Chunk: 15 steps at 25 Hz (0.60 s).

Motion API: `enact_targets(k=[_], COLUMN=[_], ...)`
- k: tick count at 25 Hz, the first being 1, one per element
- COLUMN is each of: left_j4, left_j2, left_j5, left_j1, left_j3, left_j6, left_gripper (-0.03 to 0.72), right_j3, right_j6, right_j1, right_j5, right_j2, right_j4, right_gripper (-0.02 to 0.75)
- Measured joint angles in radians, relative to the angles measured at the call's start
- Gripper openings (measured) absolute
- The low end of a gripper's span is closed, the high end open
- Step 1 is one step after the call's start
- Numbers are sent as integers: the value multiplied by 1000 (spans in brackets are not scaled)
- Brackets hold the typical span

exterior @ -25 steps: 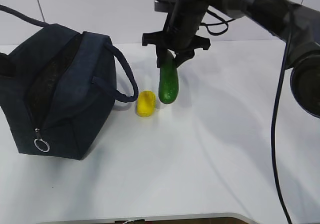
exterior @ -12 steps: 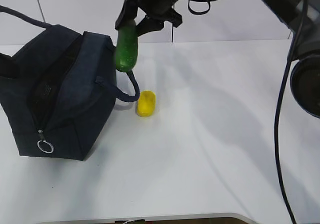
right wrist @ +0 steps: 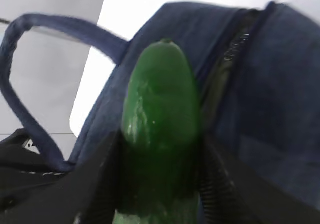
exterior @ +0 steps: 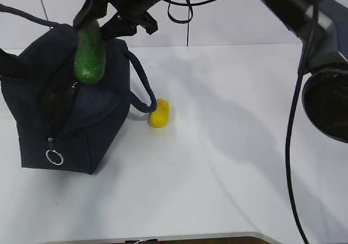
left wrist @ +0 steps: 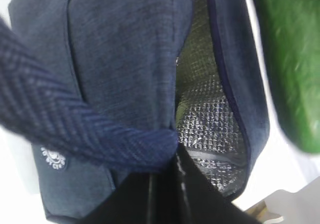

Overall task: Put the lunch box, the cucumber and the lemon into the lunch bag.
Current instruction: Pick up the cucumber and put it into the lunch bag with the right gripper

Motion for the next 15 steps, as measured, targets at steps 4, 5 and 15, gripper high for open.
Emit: enact_targets(k=[4, 5, 15], left_j4=[-12, -14, -38], left_j2=[0, 0, 0], left_j5=[3, 4, 14], left_j1=[0, 0, 2], left_j3=[0, 0, 0], left_j6=[0, 0, 9], left_gripper=[-6, -6, -6], right_j3=[0, 0, -2], right_j6=[-4, -4, -4], right_j1=[33, 40, 49], right_j5=[-21, -34, -65], right_j2=[0, 0, 96], right_j4=[-8, -14, -19], right_gripper=[355, 355, 355])
